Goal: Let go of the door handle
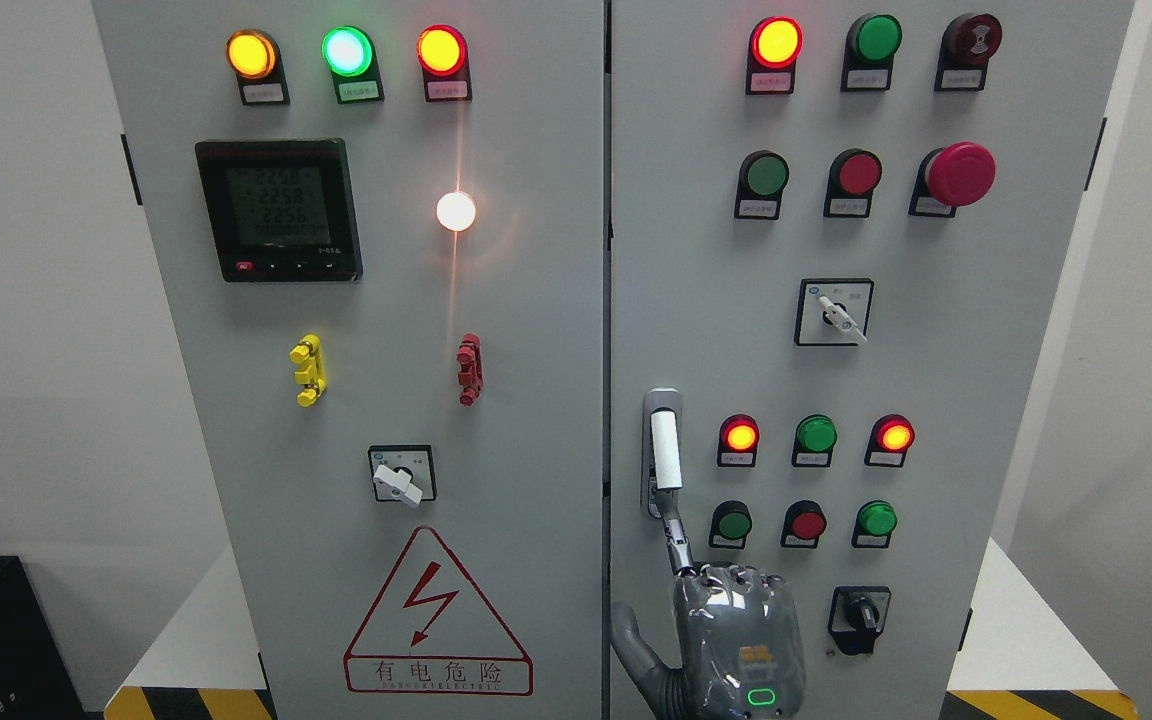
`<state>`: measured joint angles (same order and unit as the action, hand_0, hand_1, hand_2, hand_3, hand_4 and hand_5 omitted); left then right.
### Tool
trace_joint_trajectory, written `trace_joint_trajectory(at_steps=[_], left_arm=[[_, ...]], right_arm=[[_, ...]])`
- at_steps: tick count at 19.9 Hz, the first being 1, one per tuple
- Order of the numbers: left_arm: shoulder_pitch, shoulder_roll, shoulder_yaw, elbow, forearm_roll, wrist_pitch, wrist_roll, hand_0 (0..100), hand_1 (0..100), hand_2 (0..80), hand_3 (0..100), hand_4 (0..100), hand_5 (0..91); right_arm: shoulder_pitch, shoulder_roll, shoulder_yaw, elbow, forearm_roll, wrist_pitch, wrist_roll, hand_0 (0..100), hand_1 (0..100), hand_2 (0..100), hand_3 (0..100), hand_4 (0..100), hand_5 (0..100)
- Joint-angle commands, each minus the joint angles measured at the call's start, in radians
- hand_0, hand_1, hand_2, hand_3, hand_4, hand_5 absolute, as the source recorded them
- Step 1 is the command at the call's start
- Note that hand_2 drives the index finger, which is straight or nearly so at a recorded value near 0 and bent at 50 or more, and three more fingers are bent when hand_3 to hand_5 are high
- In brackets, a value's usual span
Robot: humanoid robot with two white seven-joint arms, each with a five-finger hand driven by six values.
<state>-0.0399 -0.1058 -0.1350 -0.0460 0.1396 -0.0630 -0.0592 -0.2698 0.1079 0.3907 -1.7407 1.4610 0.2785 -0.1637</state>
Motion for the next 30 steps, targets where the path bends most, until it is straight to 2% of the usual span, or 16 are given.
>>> trace_joint_trajectory(at_steps=[1, 6, 10, 12, 15, 20, 26, 28, 30], left_arm=[[0.0, 0.0, 0.0, 0.0, 0.0, 0.0, -0.001, 12, 56, 0.0, 0, 0, 0.0], [0.0, 0.0, 0.0, 0.0, 0.0, 0.0, -0.001, 12, 56, 0.0, 0, 0, 0.0], [0.0, 0.0, 0.0, 0.0, 0.0, 0.0, -0.001, 12, 56, 0.0, 0, 0, 0.0], [0.0, 0.0, 0.0, 0.0, 0.0, 0.0, -0.001, 12, 56, 0.0, 0, 0, 0.0], [0.0, 0.0, 0.0, 0.0, 0.0, 0.0, -0.001, 12, 56, 0.0, 0, 0, 0.0], [0.0, 0.0, 0.0, 0.0, 0.0, 0.0, -0.001, 12, 56, 0.0, 0, 0, 0.0], [0.0, 0.0, 0.0, 0.0, 0.0, 0.0, -0.001, 12, 56, 0.0, 0, 0, 0.0], [0.0, 0.0, 0.0, 0.0, 0.0, 0.0, -0.001, 12, 56, 0.0, 0, 0, 0.0], [0.0, 0.0, 0.0, 0.0, 0.0, 0.0, -0.001, 12, 56, 0.0, 0, 0, 0.0]], right_arm=[[0.003, -0.002, 0.0, -0.023, -0.004, -0.001, -0.003, 42, 36, 18, 100, 100, 100], [0.017, -0.01, 0.0, -0.065, -0.008, -0.007, -0.005, 44, 36, 37, 100, 100, 100], [0.031, -0.013, -0.001, -0.094, -0.01, -0.01, -0.005, 54, 34, 50, 100, 99, 100], [0.035, -0.013, 0.0, -0.103, -0.01, -0.012, -0.004, 55, 32, 57, 97, 96, 100], [0.038, -0.014, 0.0, -0.121, -0.01, -0.013, 0.0, 50, 29, 62, 92, 92, 97], [0.035, -0.014, -0.001, -0.131, -0.01, -0.013, 0.003, 36, 25, 71, 91, 90, 93], [0.024, -0.011, -0.003, -0.137, -0.01, -0.013, 0.007, 26, 23, 80, 96, 91, 92], [0.021, -0.01, -0.003, -0.137, -0.01, -0.013, 0.007, 24, 23, 84, 100, 93, 95], [0.018, -0.01, -0.006, -0.137, -0.008, -0.013, 0.007, 22, 23, 86, 100, 95, 97]])
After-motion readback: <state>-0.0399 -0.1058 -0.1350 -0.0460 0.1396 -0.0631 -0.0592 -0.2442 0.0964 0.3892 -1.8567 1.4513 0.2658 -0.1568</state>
